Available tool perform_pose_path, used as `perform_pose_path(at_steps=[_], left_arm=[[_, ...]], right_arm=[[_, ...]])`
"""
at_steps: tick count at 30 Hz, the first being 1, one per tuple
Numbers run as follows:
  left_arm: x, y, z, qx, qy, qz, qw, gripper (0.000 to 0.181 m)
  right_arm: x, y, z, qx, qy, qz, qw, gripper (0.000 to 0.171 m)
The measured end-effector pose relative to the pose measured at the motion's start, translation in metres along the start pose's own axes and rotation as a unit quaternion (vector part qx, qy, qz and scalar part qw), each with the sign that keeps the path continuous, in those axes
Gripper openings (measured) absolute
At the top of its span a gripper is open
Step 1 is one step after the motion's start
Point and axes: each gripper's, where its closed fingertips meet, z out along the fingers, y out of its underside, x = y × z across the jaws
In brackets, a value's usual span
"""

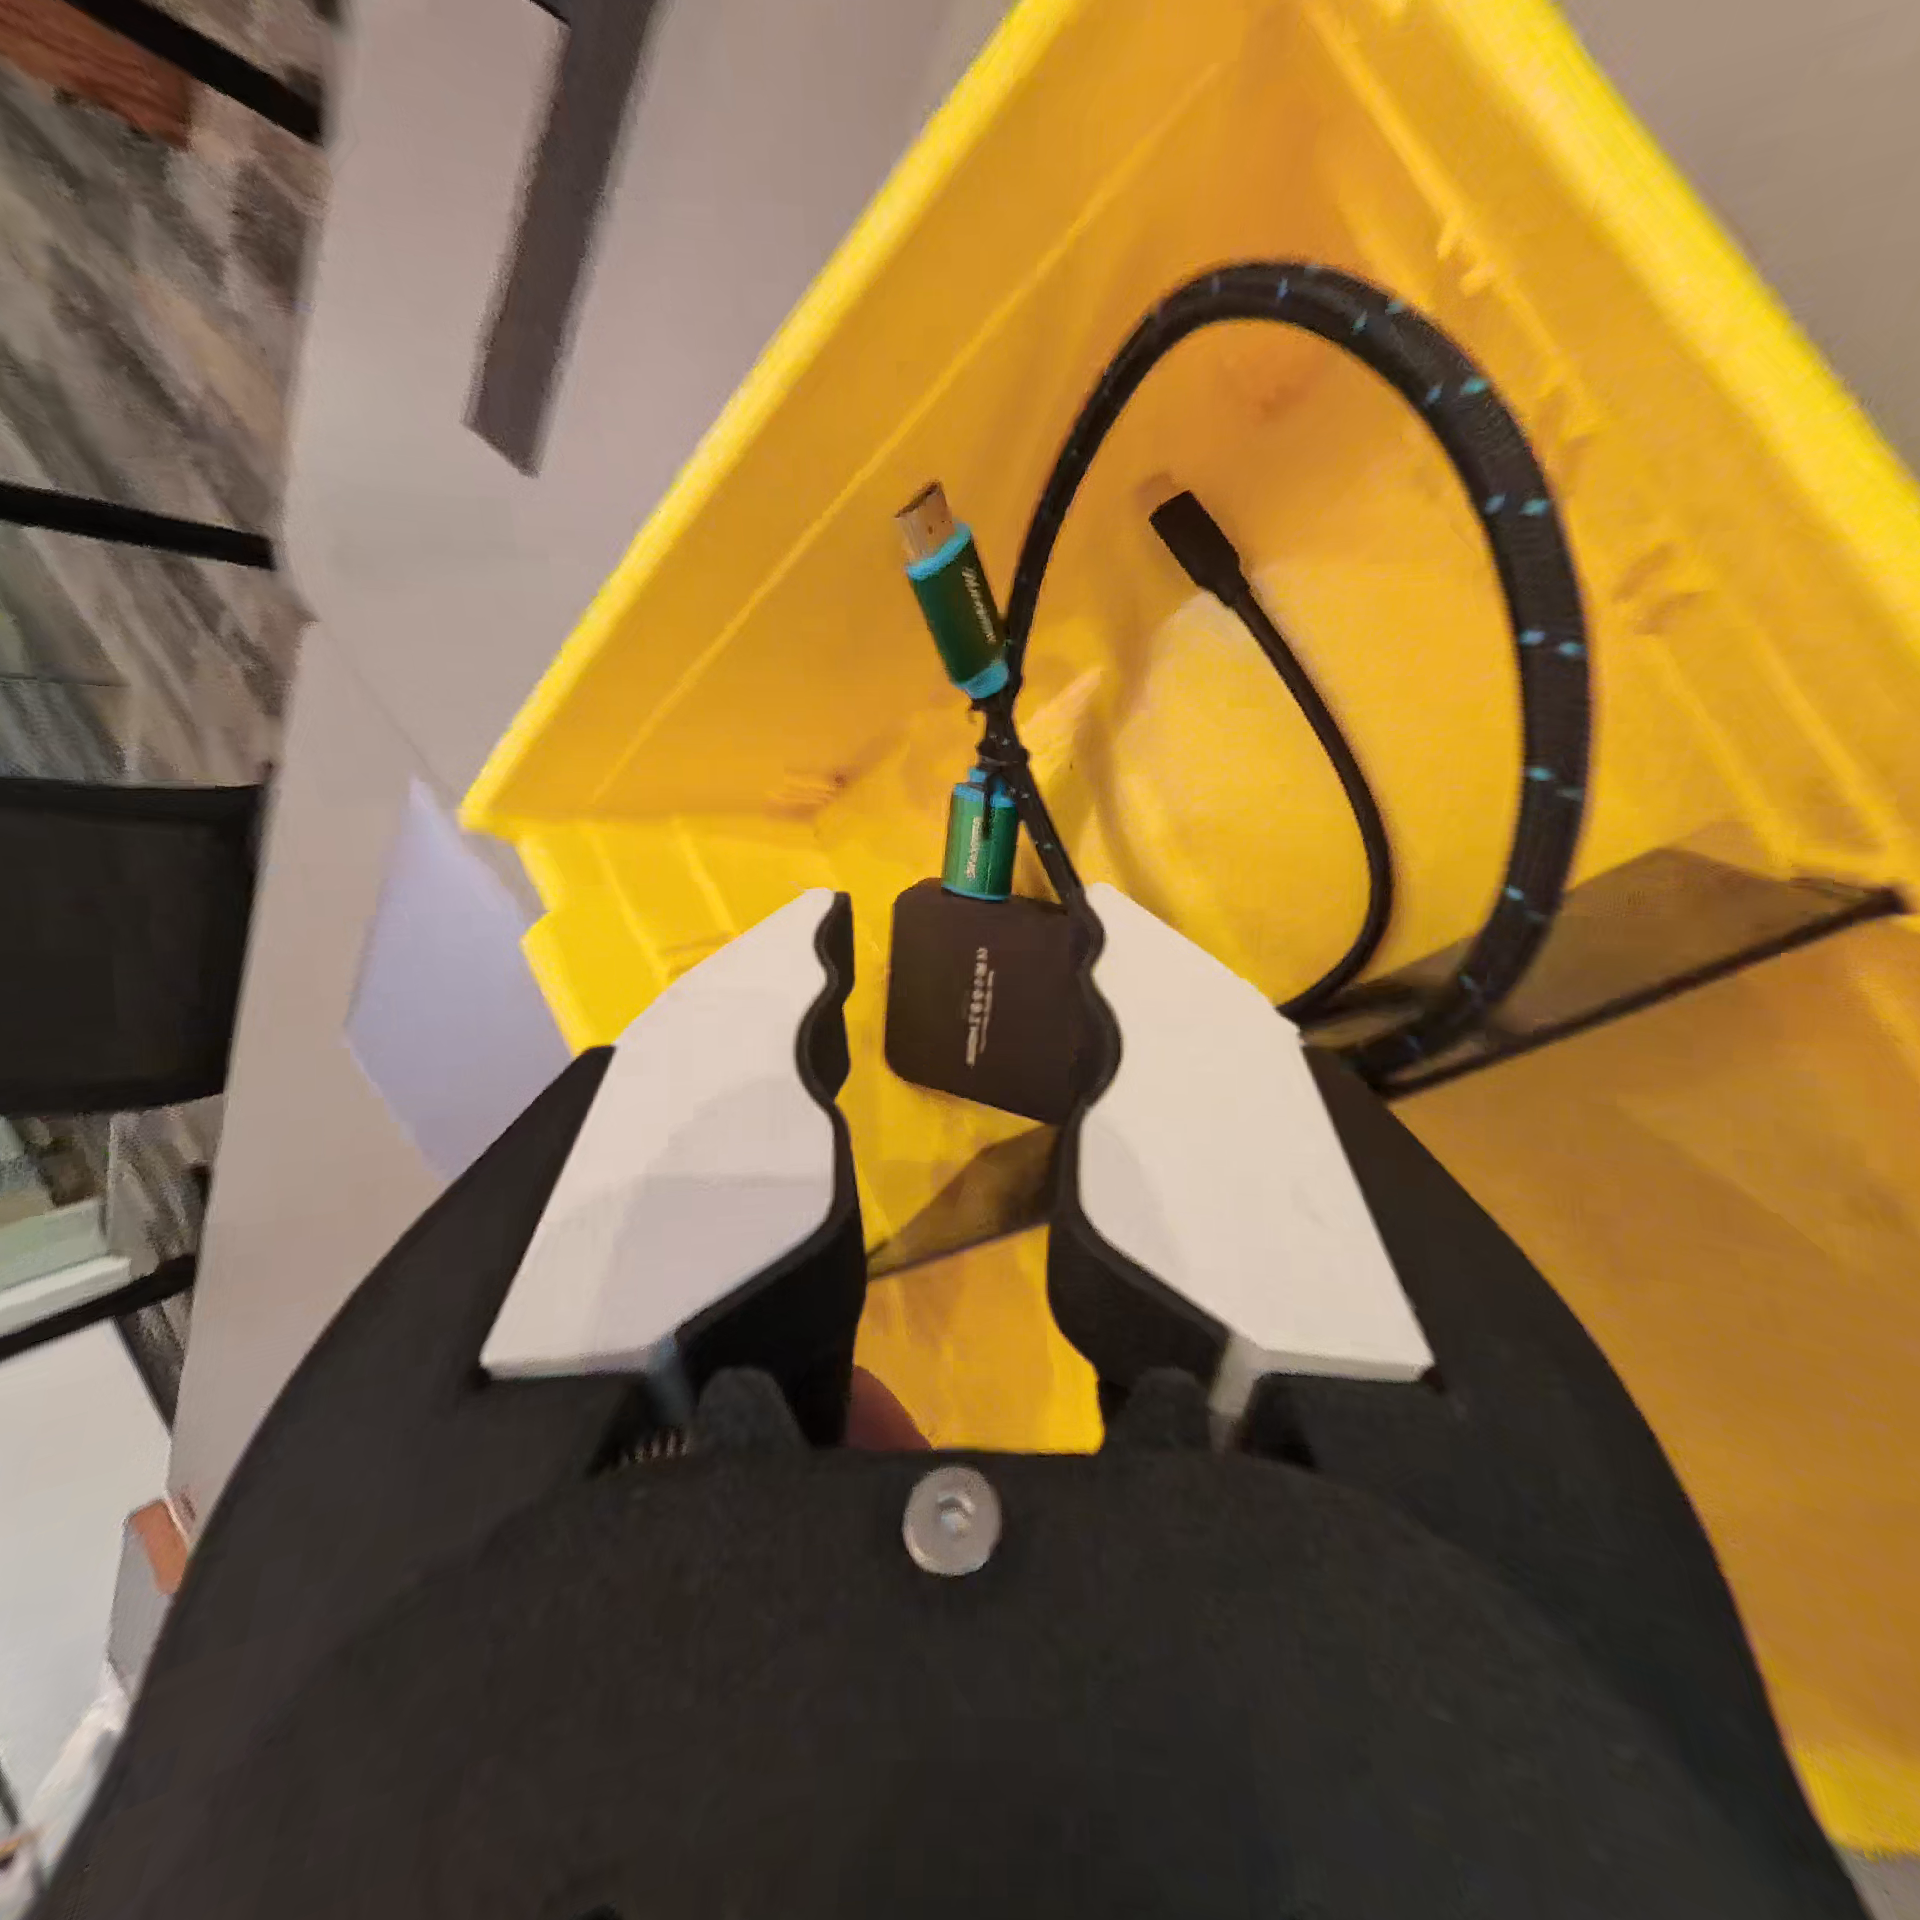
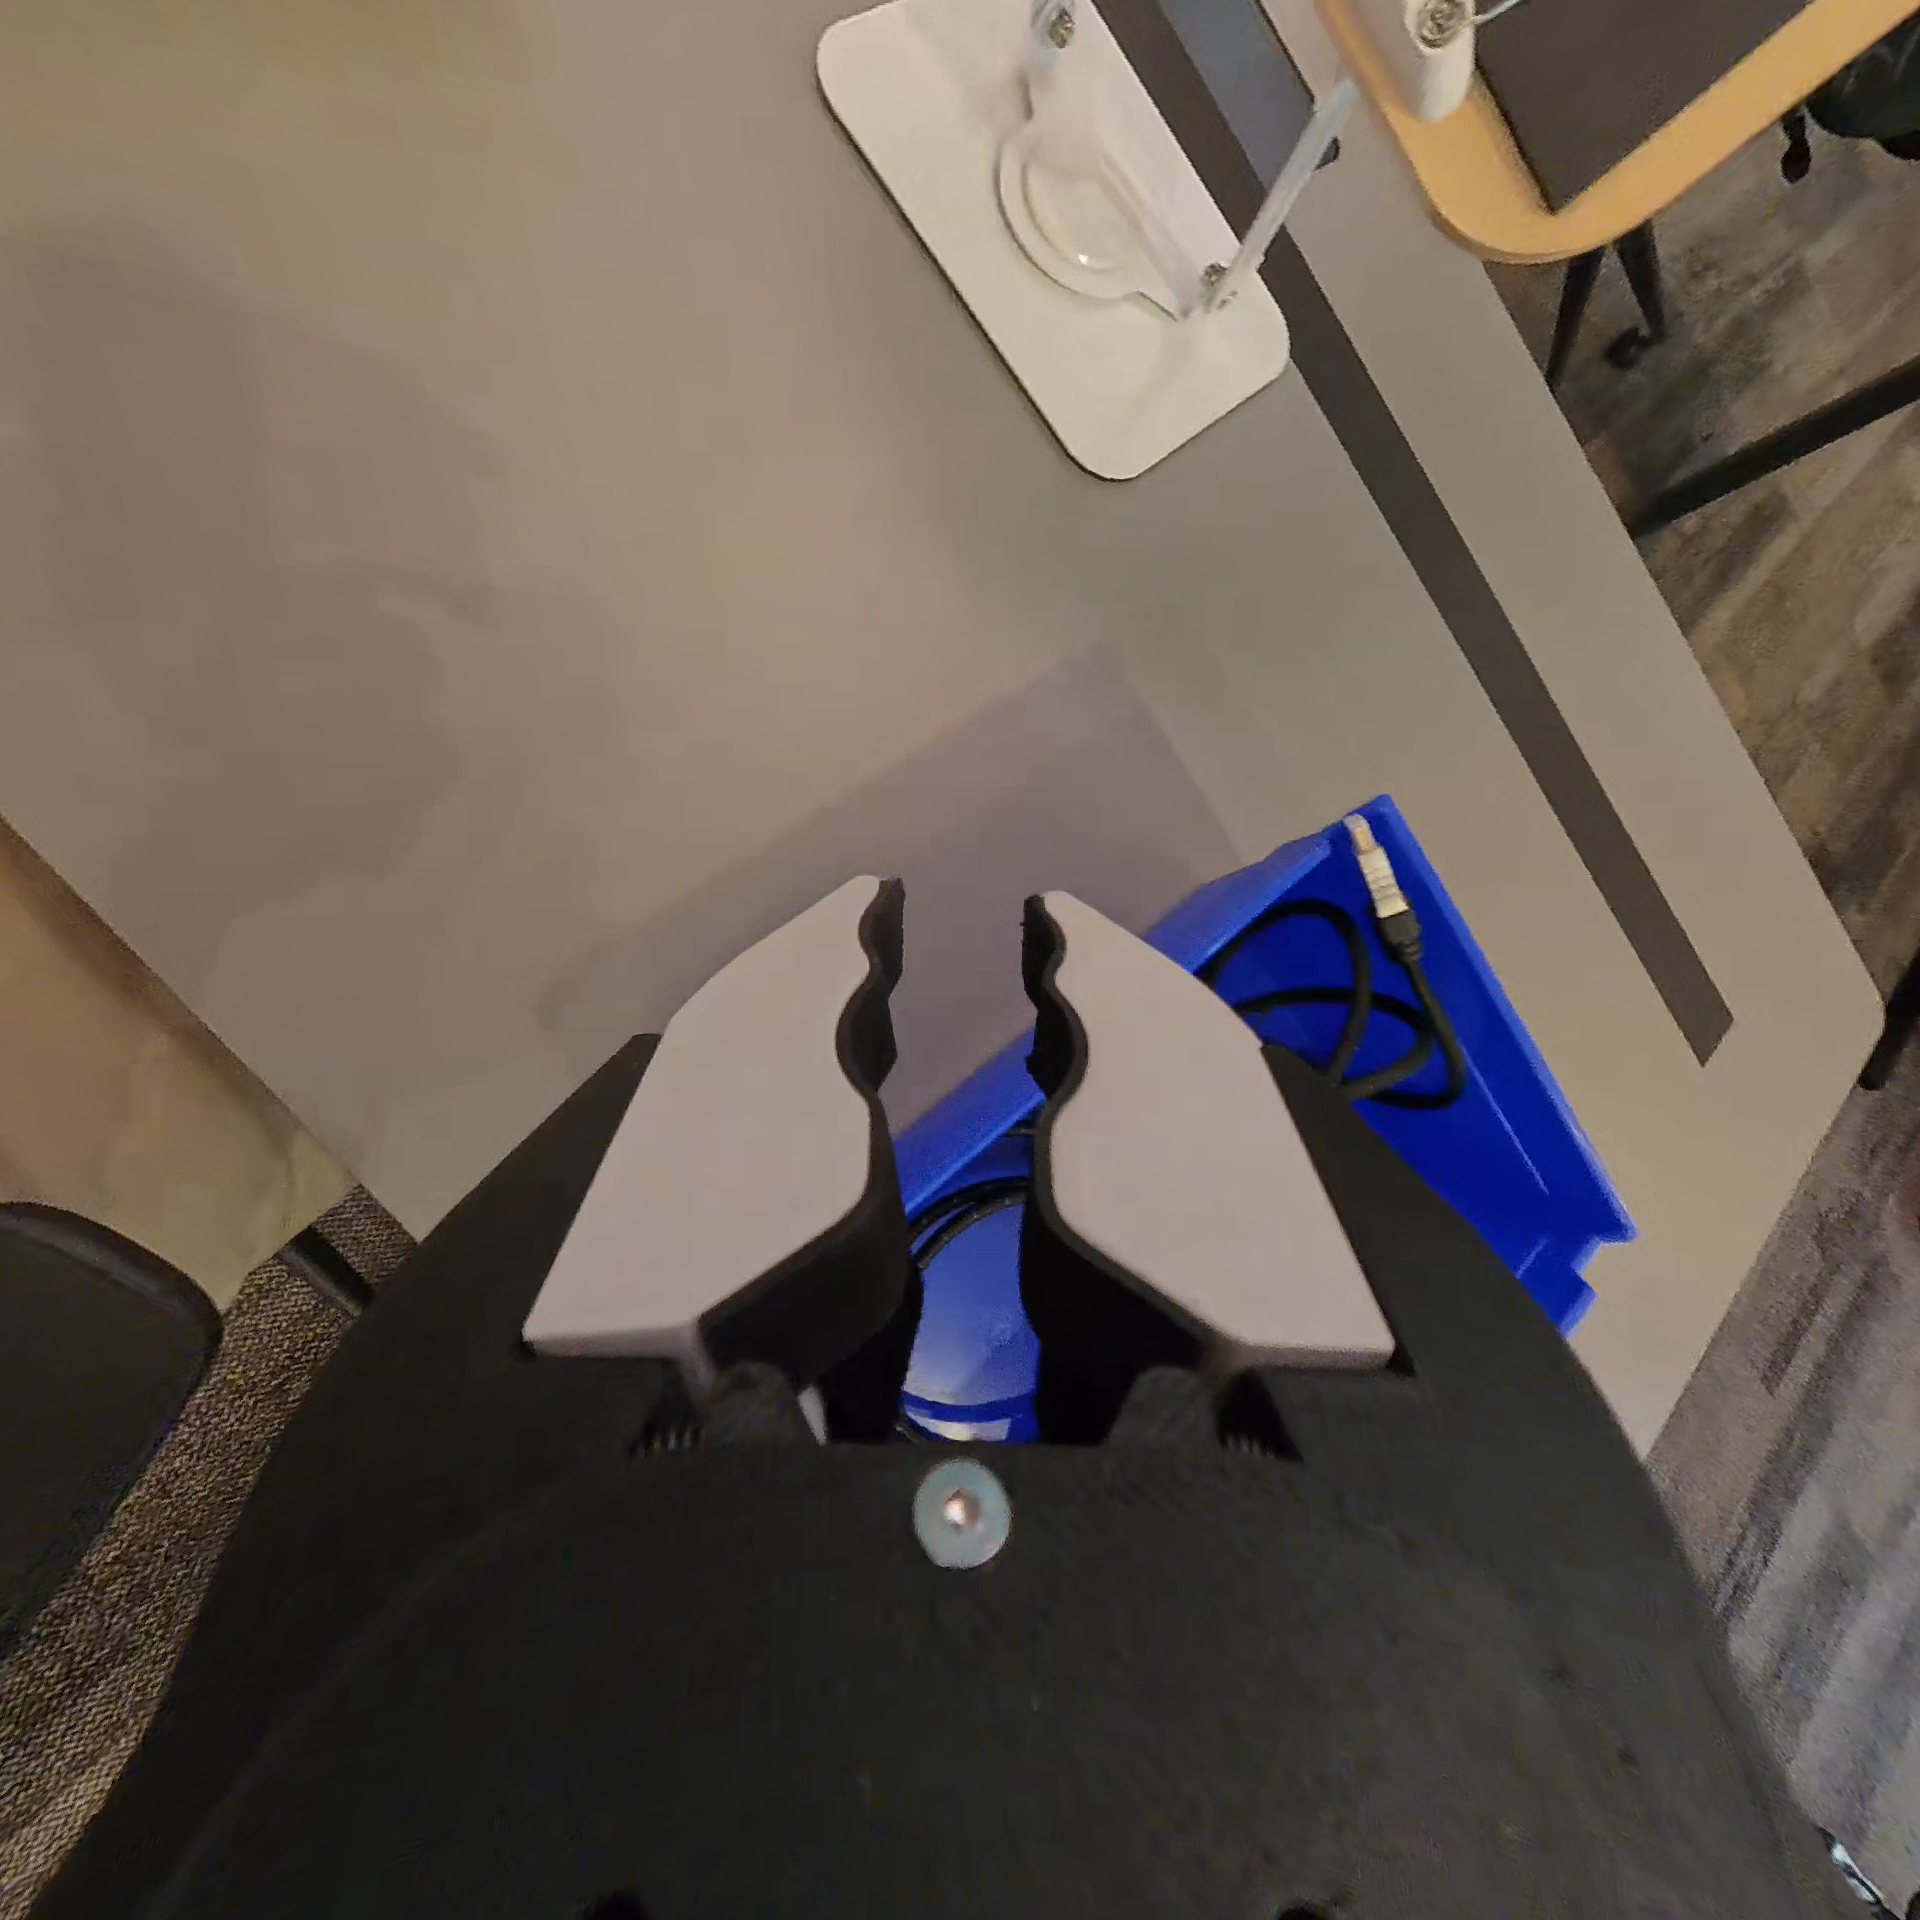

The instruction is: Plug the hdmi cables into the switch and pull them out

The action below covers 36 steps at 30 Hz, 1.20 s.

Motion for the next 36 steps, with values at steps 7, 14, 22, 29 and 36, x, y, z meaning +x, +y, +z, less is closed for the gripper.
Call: perform_pose_path(at_steps=[7,14,22,29,36], left_arm=[[0.014,0.013,0.057,-0.083,0.098,0.056,0.99,0.034],[0.009,0.018,0.074,-0.112,0.092,0.063,0.987,0.03],[-0.015,0.002,0.042,-0.039,0.038,0.044,0.998,0.02],[-0.042,-0.026,-0.019,0.048,-0.017,0.033,0.998,0.02],[-0.025,-0.091,-0.117,0.187,0.032,0.055,0.98,0.02]], right_arm=[[-0.02,-0.004,0.004,0.008,-0.024,-0.004,1.0,0.02],[-0.026,-0.002,0.01,0.013,-0.038,0.004,0.999,0.019],[-0.038,-0.026,0.012,0.054,-0.043,-0.02,0.997,0.017],[-0.063,-0.084,0.007,0.144,-0.019,-0.097,0.985,0.021],[-0.103,-0.154,0.012,0.232,-0.047,-0.164,0.958,0.031]])
